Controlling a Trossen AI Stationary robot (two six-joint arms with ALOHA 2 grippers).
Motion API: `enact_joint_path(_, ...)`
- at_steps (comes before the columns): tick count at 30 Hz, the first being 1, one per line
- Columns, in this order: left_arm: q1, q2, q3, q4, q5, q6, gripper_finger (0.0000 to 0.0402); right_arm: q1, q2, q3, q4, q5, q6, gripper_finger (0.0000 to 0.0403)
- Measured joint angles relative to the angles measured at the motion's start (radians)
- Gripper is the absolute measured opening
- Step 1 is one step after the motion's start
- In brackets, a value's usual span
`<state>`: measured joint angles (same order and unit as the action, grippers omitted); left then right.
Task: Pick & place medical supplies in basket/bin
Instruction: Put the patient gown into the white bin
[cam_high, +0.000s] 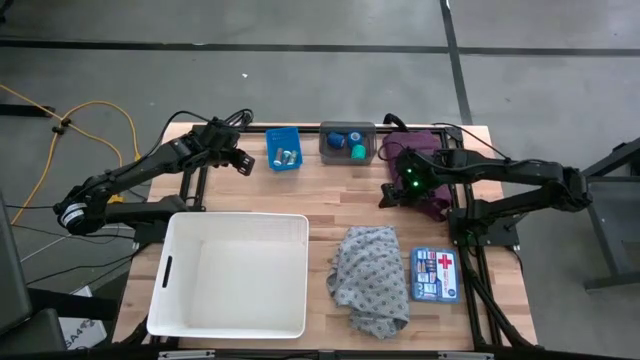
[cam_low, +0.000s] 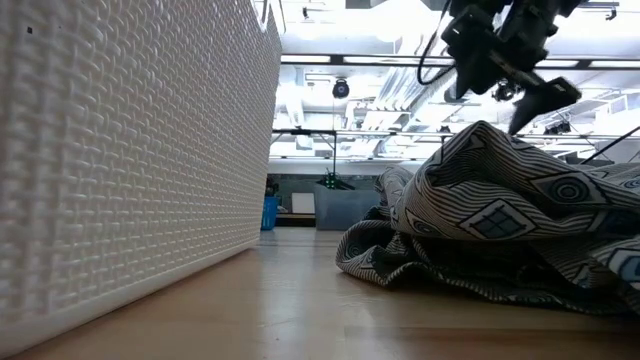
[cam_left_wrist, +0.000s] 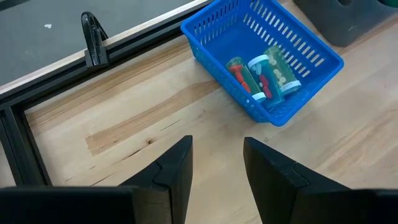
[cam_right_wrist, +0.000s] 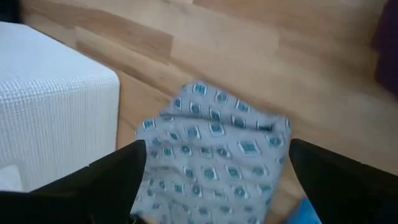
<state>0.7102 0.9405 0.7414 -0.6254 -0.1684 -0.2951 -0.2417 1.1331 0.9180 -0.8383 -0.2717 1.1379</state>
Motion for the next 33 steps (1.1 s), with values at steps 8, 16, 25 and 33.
enact_joint_path(8,0.0,0.0,0.0,0.0,0.0,0.0,0.0136,0.017,0.0,0.0,-0.101,-0.097,0.133,0.0383)
enact_joint_path(16,0.0,0.0,0.0,0.0,0.0,0.0,0.0136,0.077,0.0,0.0,-0.115,-0.019,0.193,0.0382)
enact_joint_path(25,0.0,0.0,0.0,0.0,0.0,0.0,0.0136,0.1,-0.007,-0.029,-0.082,0.06,0.175,0.0382)
enact_joint_path(33,0.0,0.0,0.0,0.001,0.0,0.0,0.0136,0.096,-0.098,-0.222,0.204,-0.028,0.236,0.0382)
